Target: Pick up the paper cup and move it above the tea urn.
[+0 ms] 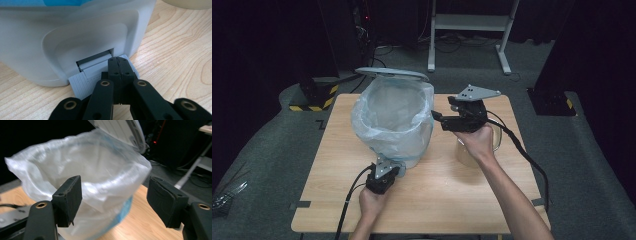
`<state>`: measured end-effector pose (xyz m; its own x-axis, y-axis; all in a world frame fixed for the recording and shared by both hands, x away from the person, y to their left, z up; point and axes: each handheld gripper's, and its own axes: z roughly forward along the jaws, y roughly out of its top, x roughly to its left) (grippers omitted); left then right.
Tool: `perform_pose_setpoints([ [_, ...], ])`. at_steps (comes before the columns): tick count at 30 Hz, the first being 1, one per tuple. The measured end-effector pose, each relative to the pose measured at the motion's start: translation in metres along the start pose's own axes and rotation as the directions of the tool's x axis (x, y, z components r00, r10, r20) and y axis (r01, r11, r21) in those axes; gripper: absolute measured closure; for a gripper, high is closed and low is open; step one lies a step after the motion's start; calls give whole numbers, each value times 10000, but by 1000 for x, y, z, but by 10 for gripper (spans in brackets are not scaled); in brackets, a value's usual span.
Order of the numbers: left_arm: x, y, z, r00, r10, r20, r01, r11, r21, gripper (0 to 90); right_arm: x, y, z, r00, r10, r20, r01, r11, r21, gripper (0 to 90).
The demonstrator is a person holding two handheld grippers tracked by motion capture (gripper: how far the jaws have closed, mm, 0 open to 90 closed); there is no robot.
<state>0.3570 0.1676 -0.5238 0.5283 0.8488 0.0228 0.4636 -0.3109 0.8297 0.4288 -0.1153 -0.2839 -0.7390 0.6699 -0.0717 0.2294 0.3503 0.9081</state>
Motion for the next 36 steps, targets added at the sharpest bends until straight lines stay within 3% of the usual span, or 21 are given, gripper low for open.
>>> perform_pose_setpoints([
  [14, 0, 0, 0, 10000, -12, 16, 12, 10000, -8, 900, -22, -22, -28, 9976, 510, 465, -502, 9986, -180, 292],
  [36, 0, 0, 0, 10000, -54, 61, 55, 10000, -14, 900, -36, -54, -51, 9916, 934, 890, -911, 9954, -291, 304],
])
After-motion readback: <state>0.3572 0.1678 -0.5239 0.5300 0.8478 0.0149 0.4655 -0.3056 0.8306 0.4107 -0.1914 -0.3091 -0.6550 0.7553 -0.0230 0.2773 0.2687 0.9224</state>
